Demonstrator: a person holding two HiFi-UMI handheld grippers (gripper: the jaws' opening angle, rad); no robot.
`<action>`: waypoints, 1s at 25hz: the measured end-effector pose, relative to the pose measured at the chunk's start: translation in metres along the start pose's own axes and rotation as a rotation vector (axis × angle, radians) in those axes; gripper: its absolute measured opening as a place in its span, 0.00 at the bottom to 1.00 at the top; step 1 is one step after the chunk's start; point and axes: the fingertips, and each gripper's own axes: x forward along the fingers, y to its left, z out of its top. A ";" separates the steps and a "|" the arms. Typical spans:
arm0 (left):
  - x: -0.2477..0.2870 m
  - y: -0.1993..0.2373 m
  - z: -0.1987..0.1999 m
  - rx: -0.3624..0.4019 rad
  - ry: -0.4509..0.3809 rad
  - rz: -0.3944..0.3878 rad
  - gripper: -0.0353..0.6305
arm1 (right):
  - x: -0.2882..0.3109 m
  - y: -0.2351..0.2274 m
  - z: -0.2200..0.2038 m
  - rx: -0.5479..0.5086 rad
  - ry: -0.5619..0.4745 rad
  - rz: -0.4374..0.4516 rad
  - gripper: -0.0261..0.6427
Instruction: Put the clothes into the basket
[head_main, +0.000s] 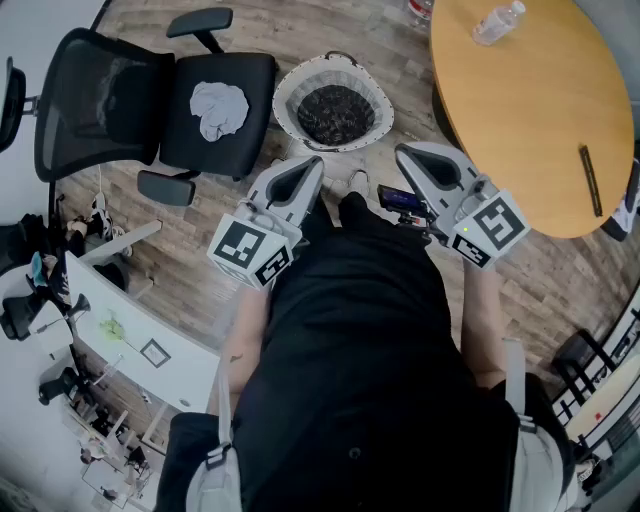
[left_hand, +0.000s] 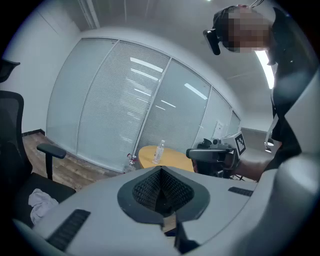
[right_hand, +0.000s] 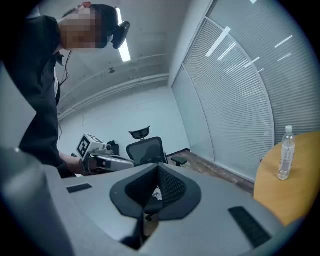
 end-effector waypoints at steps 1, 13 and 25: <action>0.001 -0.001 0.000 -0.003 0.001 -0.003 0.07 | 0.000 0.000 0.000 -0.001 0.003 -0.001 0.06; -0.003 0.000 -0.005 -0.009 0.010 0.018 0.07 | -0.001 -0.003 -0.003 0.015 -0.001 -0.013 0.06; -0.011 0.035 -0.015 -0.066 0.044 0.067 0.07 | 0.027 -0.003 -0.006 0.018 0.047 -0.006 0.06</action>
